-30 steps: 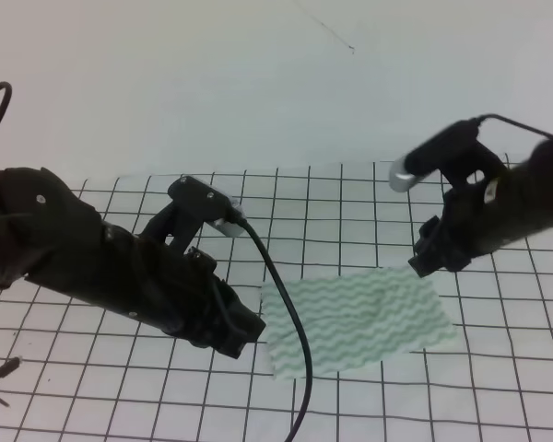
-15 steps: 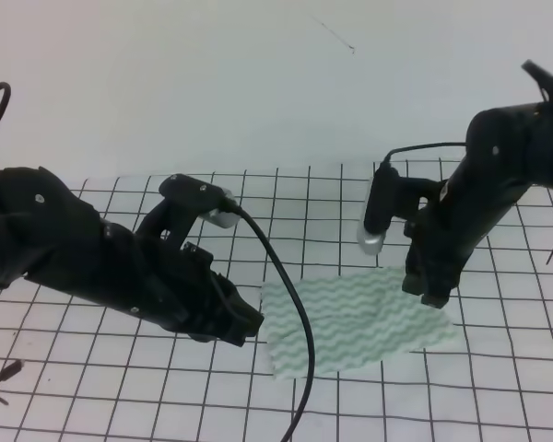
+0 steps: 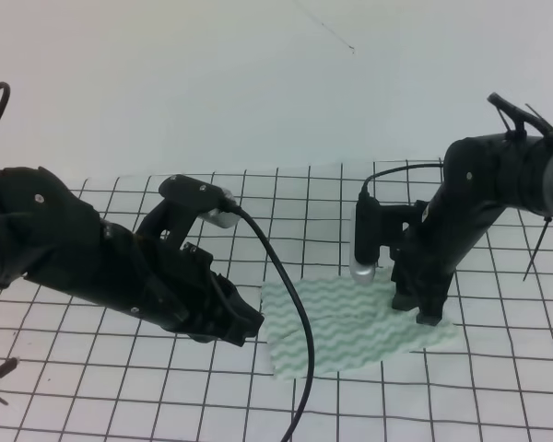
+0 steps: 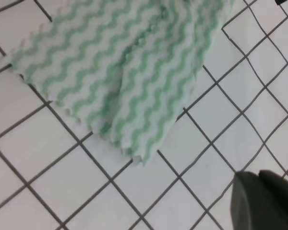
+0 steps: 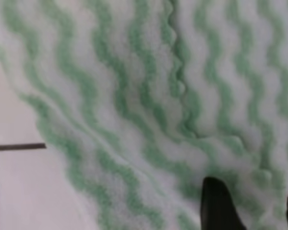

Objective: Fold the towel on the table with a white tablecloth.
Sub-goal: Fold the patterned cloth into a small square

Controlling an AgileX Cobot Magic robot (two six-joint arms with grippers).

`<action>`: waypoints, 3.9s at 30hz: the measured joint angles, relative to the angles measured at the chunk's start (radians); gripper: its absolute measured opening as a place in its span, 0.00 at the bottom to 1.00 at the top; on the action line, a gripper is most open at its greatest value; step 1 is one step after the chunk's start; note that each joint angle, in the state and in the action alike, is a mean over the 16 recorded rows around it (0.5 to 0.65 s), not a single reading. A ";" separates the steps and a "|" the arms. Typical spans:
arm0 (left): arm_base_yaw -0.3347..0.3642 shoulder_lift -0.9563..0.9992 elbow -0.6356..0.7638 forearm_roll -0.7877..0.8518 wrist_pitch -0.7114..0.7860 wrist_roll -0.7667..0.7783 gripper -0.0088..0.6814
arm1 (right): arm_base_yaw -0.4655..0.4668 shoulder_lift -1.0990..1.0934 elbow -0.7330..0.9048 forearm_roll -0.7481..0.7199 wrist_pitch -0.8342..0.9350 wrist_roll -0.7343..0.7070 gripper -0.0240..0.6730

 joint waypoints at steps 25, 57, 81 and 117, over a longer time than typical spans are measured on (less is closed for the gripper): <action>0.000 0.000 0.000 0.000 -0.001 0.001 0.01 | 0.003 -0.010 0.000 0.002 0.005 -0.001 0.05; 0.000 0.000 0.000 -0.001 0.004 0.006 0.01 | 0.008 0.009 0.000 -0.080 0.011 0.015 0.04; 0.000 0.000 0.000 -0.006 0.007 0.002 0.01 | 0.005 0.024 0.000 -0.196 -0.082 0.123 0.18; 0.031 0.381 -0.269 -0.067 0.044 -0.069 0.32 | 0.027 -0.051 0.000 0.192 -0.035 0.037 0.19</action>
